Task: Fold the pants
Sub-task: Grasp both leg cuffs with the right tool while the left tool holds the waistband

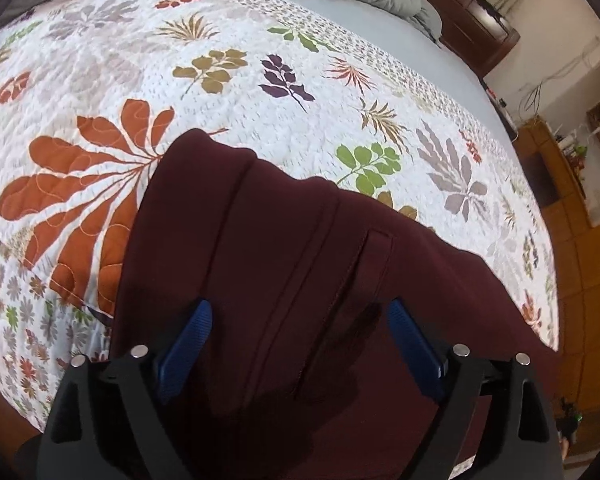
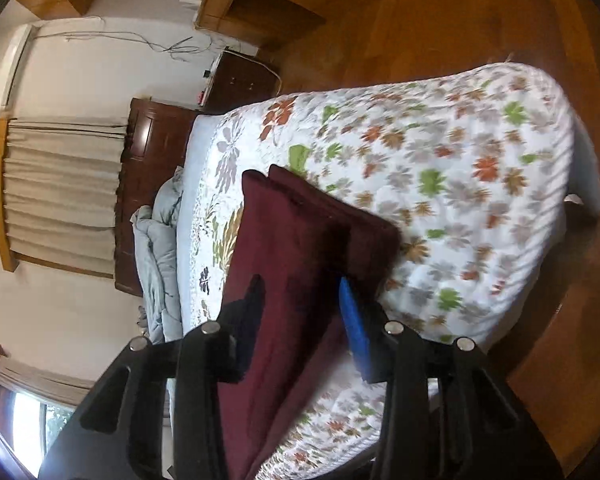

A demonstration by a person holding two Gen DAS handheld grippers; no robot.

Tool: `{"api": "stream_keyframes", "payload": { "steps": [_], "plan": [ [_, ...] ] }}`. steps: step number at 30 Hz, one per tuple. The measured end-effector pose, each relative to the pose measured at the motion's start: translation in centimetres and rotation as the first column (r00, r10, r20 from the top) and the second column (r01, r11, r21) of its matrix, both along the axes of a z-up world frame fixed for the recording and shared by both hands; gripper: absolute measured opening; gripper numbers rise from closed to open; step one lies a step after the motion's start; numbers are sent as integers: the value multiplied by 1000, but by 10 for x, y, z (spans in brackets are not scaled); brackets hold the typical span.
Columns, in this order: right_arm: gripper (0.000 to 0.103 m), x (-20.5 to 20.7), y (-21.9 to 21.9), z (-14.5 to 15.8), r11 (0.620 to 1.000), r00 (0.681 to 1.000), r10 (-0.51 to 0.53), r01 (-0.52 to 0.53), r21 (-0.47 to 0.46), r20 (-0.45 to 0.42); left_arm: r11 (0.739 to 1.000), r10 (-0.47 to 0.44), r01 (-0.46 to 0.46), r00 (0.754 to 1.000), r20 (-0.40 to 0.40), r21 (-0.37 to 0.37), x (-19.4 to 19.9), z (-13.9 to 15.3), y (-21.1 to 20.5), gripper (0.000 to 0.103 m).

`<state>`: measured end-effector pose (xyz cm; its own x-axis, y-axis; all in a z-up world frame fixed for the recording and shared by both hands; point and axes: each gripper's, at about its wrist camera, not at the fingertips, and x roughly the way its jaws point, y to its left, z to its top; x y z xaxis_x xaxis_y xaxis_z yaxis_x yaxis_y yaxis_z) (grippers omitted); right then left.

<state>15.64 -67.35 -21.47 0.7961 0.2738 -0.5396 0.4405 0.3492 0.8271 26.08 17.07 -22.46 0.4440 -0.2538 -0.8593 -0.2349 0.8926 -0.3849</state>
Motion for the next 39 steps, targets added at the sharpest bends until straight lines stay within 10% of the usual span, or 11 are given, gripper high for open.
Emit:
{"api": "stream_keyframes", "payload": {
  "steps": [3, 17, 21, 28, 39],
  "plan": [
    [8, 11, 1, 1, 1000, 1000, 3, -3, -17, -10, 999, -12, 12, 1000, -3, 31, 1, 0, -5, 91],
    [8, -8, -5, -7, 999, 999, -31, 30, -34, -42, 1000, -25, 25, 1000, 7, 14, 1, -1, -3, 91],
    [13, -21, -12, -8, 998, 998, -64, 64, 7, -15, 1000, -24, 24, 1000, 17, 1, -1, 1, 0, 91],
    [60, -46, -22, -3, 991, 991, -131, 131, -1, 2, 999, 22, -17, 992, 121, -42, -21, 20, 5, 91],
    [63, -18, -13, -21, 997, 997, -64, 63, 36, 32, 999, 8, -2, 991, 131, -40, -33, 14, 8, 91]
  ]
}}
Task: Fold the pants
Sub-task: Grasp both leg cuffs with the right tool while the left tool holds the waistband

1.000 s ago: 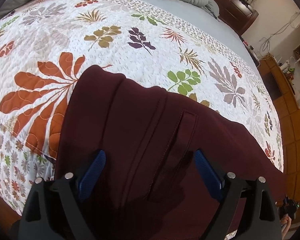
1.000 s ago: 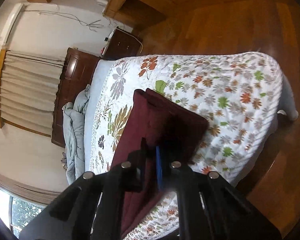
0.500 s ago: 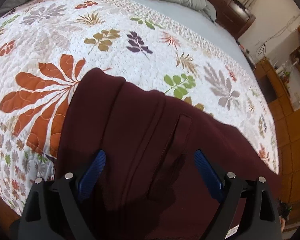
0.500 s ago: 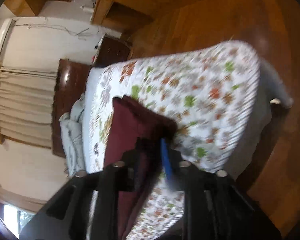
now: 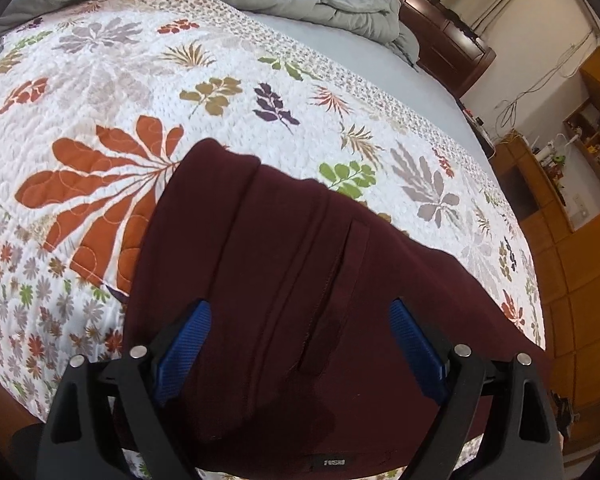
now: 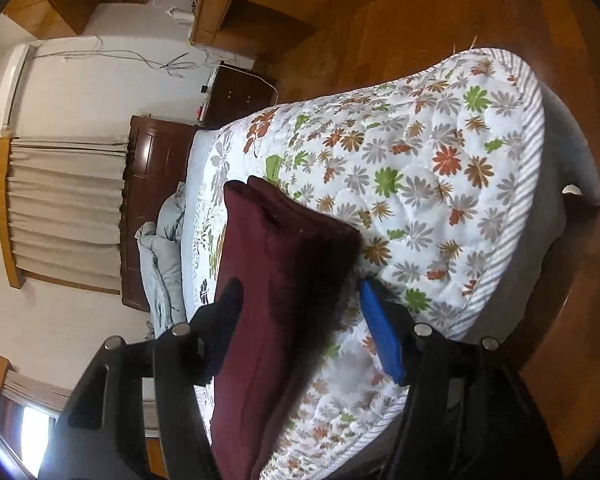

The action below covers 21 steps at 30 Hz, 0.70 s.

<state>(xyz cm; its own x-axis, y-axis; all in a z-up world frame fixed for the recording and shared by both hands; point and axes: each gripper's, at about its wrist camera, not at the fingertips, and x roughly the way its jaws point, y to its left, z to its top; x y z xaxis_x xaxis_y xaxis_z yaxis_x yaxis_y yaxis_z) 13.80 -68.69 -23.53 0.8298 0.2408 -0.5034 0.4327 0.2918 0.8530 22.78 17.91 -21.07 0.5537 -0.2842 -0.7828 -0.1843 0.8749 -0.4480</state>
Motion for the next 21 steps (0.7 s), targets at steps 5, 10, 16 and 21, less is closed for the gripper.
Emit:
{"api": "stream_keyframes", "payload": {
  "steps": [5, 10, 16, 21],
  "plan": [
    [64, 8, -1, 3, 1000, 999, 25, -25, -6, 32, 1000, 0, 0, 1000, -2, 9, 1, -4, -2, 91],
    [54, 15, -1, -2, 996, 989, 67, -74, 43, 133, 1000, 1, -1, 1000, 6, 9, -1, -5, -3, 91],
    [55, 24, 3, -10, 990, 964, 78, -105, 95, 253, 1000, 3, -3, 1000, -4, 25, 0, -5, -5, 91],
    [44, 31, 4, -18, 990, 968, 50, -81, 117, 245, 1000, 14, -13, 1000, -18, 26, 3, -3, -6, 91]
  ]
}}
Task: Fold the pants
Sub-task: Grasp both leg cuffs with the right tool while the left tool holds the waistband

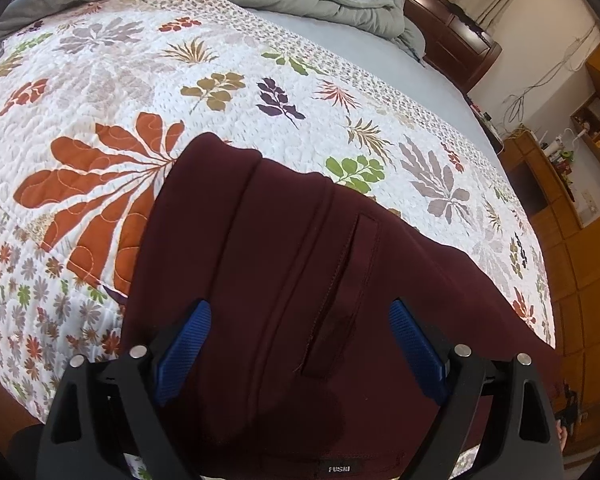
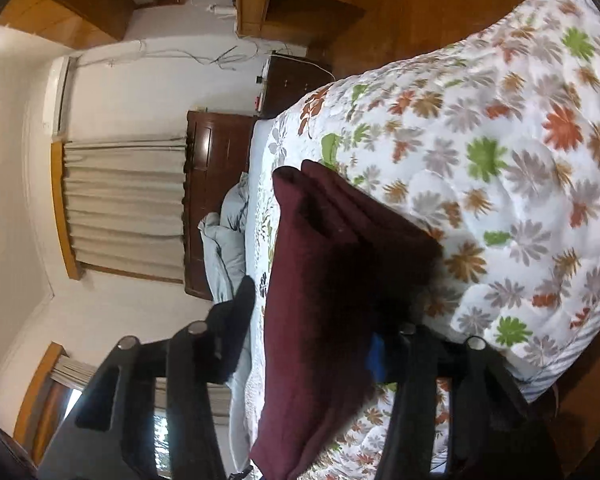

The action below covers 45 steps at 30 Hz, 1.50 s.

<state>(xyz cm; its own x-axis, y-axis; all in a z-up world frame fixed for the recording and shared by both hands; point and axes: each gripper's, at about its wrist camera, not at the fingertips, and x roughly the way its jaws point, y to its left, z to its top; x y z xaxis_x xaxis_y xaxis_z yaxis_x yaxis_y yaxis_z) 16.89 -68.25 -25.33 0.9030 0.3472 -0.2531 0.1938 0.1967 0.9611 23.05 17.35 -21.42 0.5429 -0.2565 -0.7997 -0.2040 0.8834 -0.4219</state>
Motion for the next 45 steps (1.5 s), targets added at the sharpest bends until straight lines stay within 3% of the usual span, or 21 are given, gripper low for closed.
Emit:
{"api": "stream_keyframes", "payload": {
  "steps": [7, 8, 9, 11, 17, 23, 29, 32, 42, 45],
  "plan": [
    [44, -5, -9, -2, 1000, 1000, -12, 12, -6, -7, 1000, -6, 6, 1000, 0, 6, -1, -2, -1, 91],
    [41, -4, -8, -2, 1000, 1000, -12, 12, -5, -5, 1000, -4, 4, 1000, -2, 6, 0, -2, -1, 91],
    [19, -1, -8, -1, 1000, 1000, -17, 17, -15, -19, 1000, -3, 3, 1000, -4, 3, 1, -2, -1, 91],
    [17, -5, -6, 0, 999, 998, -31, 30, -35, -46, 1000, 0, 0, 1000, -4, -11, 1, -1, 1, 91],
    [14, -6, 12, 42, 969, 991, -60, 29, -247, -118, 999, -4, 5, 1000, 9, -32, -2, -1, 4, 91],
    [14, 9, 48, 112, 880, 989, -44, -30, -475, -144, 998, -4, 5, 1000, 17, -61, -1, -2, 8, 91],
    [15, 24, 95, 171, 753, 986, -22, -91, -652, -163, 997, -17, 19, 999, 35, -79, -4, -3, 10, 91],
    [15, 30, 125, 198, 666, 987, -13, -113, -737, -163, 996, -27, 31, 999, 42, -83, -4, -3, 11, 91],
    [15, 43, 233, 255, 316, 987, 17, -156, -936, -159, 995, -92, 96, 993, 77, -39, -7, 0, 7, 91],
    [15, 48, 258, 263, 244, 988, 27, -154, -957, -152, 994, -102, 105, 990, 98, -26, -12, 2, 6, 91]
  ]
}}
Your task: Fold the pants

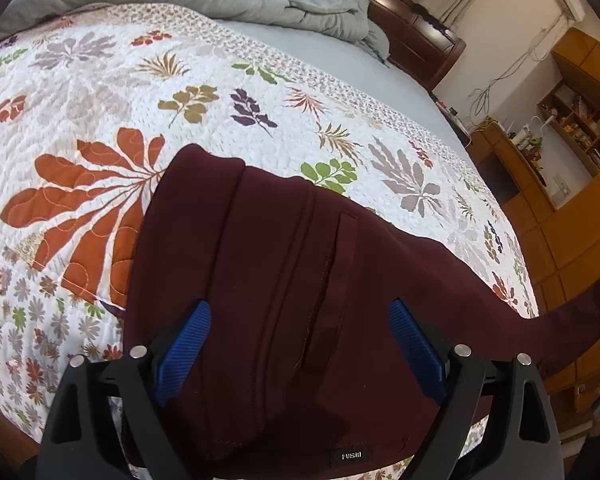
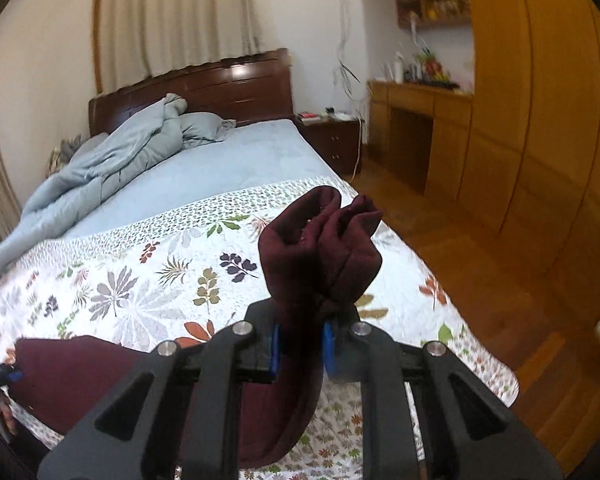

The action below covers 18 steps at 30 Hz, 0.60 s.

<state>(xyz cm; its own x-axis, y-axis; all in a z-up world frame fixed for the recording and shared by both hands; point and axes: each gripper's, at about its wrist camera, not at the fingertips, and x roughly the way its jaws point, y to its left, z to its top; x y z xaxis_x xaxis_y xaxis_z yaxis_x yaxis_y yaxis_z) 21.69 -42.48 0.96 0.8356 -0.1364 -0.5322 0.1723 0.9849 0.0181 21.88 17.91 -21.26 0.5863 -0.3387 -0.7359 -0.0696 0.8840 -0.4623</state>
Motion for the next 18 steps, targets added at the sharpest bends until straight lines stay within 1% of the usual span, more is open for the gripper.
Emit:
{"api": "stream_keyframes", "payload": {
  "steps": [9, 13, 18],
  "plan": [
    [15, 8, 61, 10, 987, 998, 58, -59, -150, -11, 998, -48, 47, 997, 62, 31, -10, 7, -5, 91],
    [15, 14, 83, 12, 982, 997, 71, -75, -170, -30, 998, -63, 61, 995, 71, 30, -13, 8, -5, 91],
    [15, 18, 111, 13, 975, 994, 103, -108, -192, -36, 999, -54, 53, 996, 70, 5, -16, 7, 3, 91]
  ]
}}
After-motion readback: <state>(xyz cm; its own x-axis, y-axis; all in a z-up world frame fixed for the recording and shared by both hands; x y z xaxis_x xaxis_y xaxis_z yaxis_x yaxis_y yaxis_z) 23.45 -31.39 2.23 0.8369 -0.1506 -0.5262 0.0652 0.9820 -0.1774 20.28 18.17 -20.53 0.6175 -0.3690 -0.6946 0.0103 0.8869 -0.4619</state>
